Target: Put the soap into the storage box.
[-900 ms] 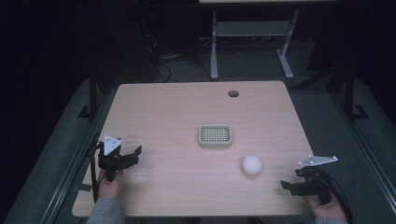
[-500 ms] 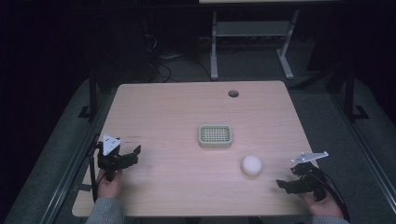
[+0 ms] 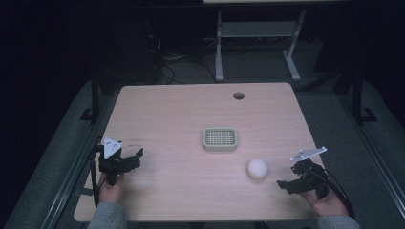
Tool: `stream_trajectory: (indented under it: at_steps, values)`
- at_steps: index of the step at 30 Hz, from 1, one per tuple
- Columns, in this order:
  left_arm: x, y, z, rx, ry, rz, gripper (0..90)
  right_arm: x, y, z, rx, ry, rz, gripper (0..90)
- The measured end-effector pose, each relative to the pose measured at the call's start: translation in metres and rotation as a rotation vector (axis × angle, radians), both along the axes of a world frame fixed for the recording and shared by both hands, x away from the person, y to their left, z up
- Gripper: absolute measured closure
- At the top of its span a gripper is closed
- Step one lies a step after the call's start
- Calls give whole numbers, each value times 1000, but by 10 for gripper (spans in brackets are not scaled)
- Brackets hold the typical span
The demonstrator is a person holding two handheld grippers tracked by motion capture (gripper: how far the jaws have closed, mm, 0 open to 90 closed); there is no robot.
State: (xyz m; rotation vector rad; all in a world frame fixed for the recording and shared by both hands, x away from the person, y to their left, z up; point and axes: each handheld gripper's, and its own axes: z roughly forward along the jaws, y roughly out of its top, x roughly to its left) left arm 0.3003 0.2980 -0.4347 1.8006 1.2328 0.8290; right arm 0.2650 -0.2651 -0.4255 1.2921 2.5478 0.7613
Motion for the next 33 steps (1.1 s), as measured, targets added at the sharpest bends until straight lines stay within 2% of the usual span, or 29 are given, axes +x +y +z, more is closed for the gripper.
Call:
stream_trajectory:
  at_steps: [8, 33]
  values:
    - [-1, 1, 1, -13, -9, 8, 148, 6, 9, 7, -21, 9, 29, 210]
    - [-1, 1, 2, -8, -15, 8, 148, 25, 35, 21, -72, 39, 123, 211]
